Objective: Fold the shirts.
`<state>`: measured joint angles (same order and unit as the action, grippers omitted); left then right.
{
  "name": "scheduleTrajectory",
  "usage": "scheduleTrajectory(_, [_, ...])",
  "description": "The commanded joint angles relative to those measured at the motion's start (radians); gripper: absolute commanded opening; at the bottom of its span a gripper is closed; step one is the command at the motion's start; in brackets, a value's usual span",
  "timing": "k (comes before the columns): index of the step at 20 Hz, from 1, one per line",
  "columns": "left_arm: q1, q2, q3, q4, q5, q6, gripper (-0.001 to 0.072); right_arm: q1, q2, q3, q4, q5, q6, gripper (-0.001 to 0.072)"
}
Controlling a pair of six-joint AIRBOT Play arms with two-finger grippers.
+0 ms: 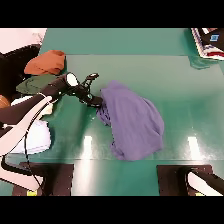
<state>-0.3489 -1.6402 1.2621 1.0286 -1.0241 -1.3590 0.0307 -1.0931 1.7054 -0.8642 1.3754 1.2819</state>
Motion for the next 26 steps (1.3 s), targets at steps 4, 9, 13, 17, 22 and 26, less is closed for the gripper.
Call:
scheduleTrajectory(4, [0.131, 0.079, 0.101, 0.028, -0.040, -0.021, 0.0027, -0.037, 0.013, -0.059, -0.020, 0.128, 0.008, 0.0014])
scheduleTrajectory(9, [0.264, 0.176, 0.150, 0.050, -0.047, -0.020, 0.0027, -0.090, 0.109, -0.529, -0.201, 0.072, 0.090, 0.0278])
scheduleTrajectory(13, [0.270, 0.175, 0.148, 0.090, -0.069, -0.021, 0.0027, -0.037, 0.062, -0.911, -0.162, -0.089, 0.089, 0.0489])
scheduleTrajectory(17, [0.270, 0.175, 0.148, 0.090, -0.069, -0.021, 0.0028, 0.096, -0.114, -1.000, 0.000, -0.309, 0.026, 0.0488])
scheduleTrajectory(22, [0.270, 0.175, 0.149, 0.090, -0.074, -0.021, 0.0027, 0.240, -0.339, -0.850, 0.024, -0.351, -0.001, 0.0357])
scheduleTrajectory(26, [0.270, 0.192, 0.150, 0.095, -0.083, -0.021, 0.0027, 0.274, -0.398, -0.706, 0.022, -0.332, -0.042, 0.0013])
